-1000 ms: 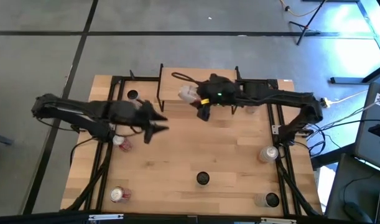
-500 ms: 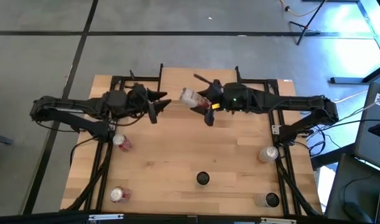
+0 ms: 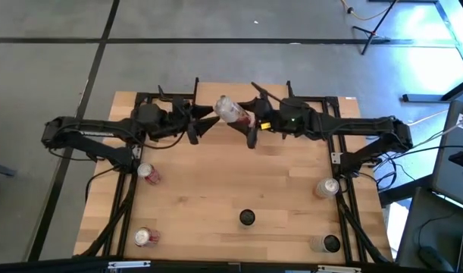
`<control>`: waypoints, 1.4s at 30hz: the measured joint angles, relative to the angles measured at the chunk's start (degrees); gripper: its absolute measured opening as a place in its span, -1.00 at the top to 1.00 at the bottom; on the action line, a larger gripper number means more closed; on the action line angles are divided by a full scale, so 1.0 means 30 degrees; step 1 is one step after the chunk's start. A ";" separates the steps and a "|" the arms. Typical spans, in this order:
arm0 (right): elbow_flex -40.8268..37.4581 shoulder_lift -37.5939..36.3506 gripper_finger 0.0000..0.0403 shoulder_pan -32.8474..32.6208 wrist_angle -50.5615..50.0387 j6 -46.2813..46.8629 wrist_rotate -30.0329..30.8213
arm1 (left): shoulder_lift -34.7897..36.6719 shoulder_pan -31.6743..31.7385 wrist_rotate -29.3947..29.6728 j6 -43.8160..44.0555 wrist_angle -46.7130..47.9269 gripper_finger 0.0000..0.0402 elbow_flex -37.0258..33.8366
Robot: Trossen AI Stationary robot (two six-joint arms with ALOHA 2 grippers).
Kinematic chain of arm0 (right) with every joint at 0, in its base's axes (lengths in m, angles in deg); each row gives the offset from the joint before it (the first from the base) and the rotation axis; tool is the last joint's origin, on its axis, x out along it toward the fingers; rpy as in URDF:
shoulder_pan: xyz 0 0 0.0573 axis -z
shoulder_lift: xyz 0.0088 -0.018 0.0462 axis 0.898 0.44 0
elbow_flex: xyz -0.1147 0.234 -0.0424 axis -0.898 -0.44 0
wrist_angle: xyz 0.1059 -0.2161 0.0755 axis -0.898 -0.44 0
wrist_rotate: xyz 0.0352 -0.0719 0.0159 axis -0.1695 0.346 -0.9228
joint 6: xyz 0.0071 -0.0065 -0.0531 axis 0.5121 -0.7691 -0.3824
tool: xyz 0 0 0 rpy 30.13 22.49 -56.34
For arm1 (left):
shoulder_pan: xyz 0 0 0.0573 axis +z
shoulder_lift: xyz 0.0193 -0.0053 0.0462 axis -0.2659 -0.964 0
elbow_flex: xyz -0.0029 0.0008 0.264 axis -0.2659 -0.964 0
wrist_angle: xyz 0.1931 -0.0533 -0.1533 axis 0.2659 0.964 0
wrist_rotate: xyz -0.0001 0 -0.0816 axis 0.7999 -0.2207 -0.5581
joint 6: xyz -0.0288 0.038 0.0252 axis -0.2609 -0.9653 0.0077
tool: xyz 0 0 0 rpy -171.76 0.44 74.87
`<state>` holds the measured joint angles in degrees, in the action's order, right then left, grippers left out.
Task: Place canned beverage on shelf
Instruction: Put the left orange white soda can on the shelf
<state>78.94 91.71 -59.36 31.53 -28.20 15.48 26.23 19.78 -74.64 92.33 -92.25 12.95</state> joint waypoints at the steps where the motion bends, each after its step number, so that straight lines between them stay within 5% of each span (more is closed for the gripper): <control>1: 0.0000 0.0149 -0.34 0.0000 0.0630 0.0228 0.0010 | -0.0236 -0.0007 0.0087 -0.0019 -0.0347 -0.46 0.0000; 10: 0.0029 0.1194 -0.34 -0.0360 0.3781 0.0935 0.1343 | -0.1567 0.0022 0.1742 -0.0532 -0.3338 -0.47 -0.0022; 15: 0.0102 0.1502 -0.35 -0.0386 0.4027 0.1008 0.2011 | -0.1610 0.0044 0.1127 -0.0970 -0.4298 -0.47 -0.0036; 34: 0.0058 0.1772 -0.35 -0.0619 0.4778 0.0459 0.1344 | -0.1545 -0.0007 0.1986 -0.1485 -0.4154 -0.47 -0.0029; 42: -0.0036 0.1967 -0.34 -0.0531 0.4258 0.0201 0.1466 | -0.1570 0.0022 0.2073 -0.1544 -0.4052 -0.78 0.0007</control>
<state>78.83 97.61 -60.95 44.31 -27.60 19.88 21.52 19.85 -68.42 87.69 -104.40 12.97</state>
